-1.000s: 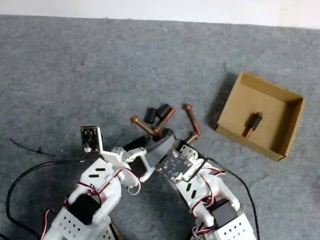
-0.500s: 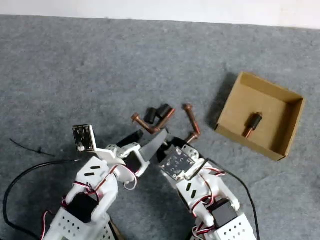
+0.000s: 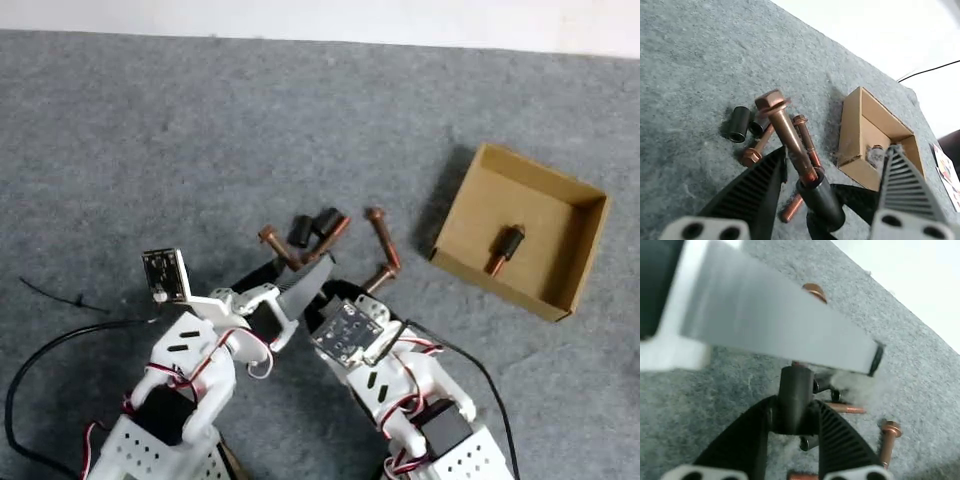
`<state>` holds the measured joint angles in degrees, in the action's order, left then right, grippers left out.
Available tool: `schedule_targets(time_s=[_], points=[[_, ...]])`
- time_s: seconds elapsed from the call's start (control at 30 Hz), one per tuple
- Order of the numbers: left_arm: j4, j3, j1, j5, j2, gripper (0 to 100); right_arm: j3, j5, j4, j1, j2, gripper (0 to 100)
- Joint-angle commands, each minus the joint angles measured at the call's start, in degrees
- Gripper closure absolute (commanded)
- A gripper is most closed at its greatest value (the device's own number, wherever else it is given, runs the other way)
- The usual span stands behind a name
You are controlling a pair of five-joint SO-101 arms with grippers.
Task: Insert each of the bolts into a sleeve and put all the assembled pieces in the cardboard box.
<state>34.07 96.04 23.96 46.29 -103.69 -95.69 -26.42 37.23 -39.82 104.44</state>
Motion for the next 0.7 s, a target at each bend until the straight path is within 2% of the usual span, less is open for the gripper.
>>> schedule_targets(time_s=[0.0,0.27,0.47,0.67], points=[[-1.8,1.1,0.6,-0.5,-0.3,71,-0.6,0.4,-0.1,-2.2,0.9,99.4],[-1.8,1.1,0.8,-0.6,-0.5,71,3.9,0.5,3.1,-2.2,0.9,99.4],[-6.6,1.1,0.9,-0.6,-0.3,71,3.9,0.4,3.5,-4.8,0.9,99.4],[-6.4,1.0,0.4,-0.6,-0.7,71,3.8,0.4,3.2,-3.6,0.9,99.4]])
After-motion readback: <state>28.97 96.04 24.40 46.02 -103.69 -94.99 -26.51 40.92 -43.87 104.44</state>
